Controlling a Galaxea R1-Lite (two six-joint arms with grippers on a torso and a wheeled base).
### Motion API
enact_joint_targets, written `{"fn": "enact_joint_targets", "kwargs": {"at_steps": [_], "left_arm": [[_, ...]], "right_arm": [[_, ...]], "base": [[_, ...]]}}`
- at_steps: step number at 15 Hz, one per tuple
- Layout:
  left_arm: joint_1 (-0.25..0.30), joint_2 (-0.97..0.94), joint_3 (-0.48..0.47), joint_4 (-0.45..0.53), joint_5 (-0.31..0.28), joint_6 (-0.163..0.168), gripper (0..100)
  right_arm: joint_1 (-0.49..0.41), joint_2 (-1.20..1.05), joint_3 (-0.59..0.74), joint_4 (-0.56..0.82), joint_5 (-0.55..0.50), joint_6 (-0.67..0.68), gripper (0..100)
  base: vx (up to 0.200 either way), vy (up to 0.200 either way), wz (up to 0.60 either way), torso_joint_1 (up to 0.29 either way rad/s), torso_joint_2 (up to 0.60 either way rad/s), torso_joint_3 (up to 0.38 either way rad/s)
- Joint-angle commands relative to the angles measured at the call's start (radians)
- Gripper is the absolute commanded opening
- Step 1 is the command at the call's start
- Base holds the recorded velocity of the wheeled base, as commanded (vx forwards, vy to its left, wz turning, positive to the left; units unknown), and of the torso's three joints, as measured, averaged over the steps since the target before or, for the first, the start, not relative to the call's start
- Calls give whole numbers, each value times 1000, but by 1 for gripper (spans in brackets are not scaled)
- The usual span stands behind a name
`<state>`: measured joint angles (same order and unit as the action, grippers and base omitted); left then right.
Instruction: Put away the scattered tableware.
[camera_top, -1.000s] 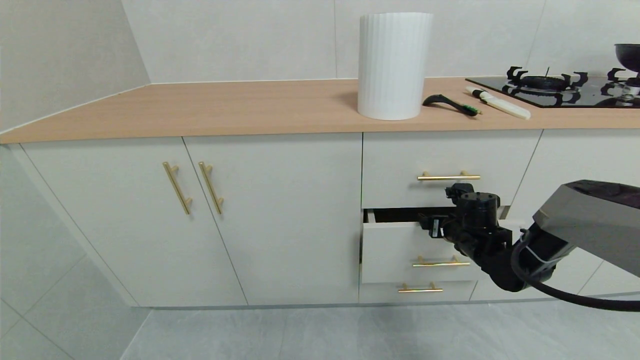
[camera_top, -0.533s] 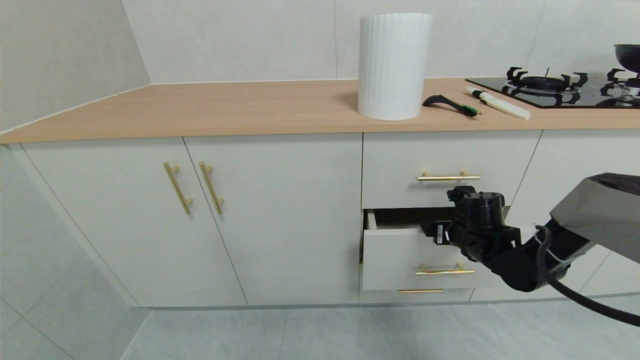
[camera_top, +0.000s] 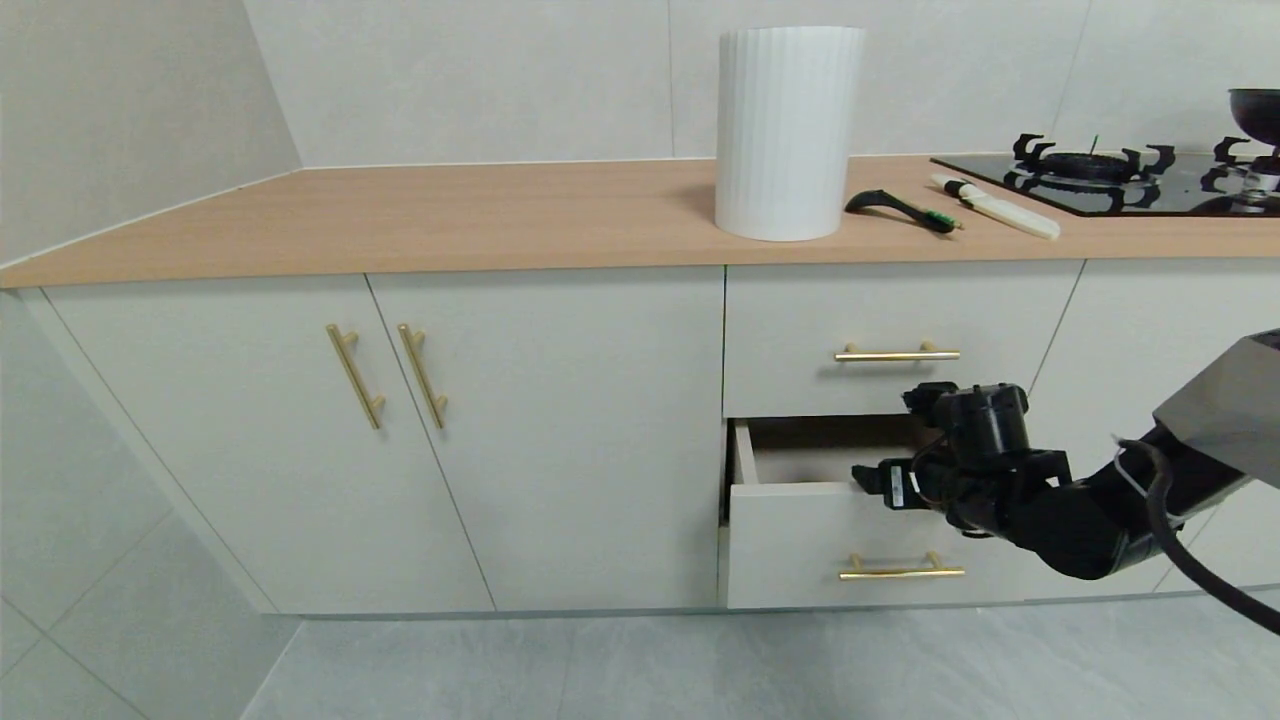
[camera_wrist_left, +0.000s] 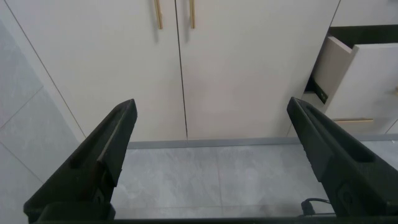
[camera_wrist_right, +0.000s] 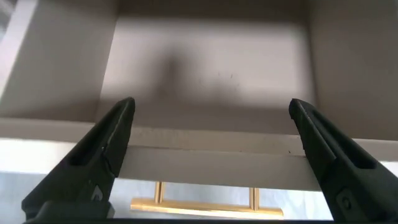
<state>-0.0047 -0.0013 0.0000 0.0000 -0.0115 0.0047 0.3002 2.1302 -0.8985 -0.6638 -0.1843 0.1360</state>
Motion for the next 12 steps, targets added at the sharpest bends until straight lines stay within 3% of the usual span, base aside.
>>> {"fn": "enact_joint_targets", "kwargs": {"at_steps": [1,9,12], "left_arm": [[0,1,0,0,-1,0,100],[0,1,0,0,-1,0,100],[0,1,0,0,-1,0,100]], "right_arm": [[0,-53,3,49,5,-6,100],[2,-110,47,197,68,-113,100],[7,-145,47,343,86,-179,100]], "base": [[0,0,0,0,0,0],[0,0,0,0,0,0],[0,0,0,0,0,0]]}}
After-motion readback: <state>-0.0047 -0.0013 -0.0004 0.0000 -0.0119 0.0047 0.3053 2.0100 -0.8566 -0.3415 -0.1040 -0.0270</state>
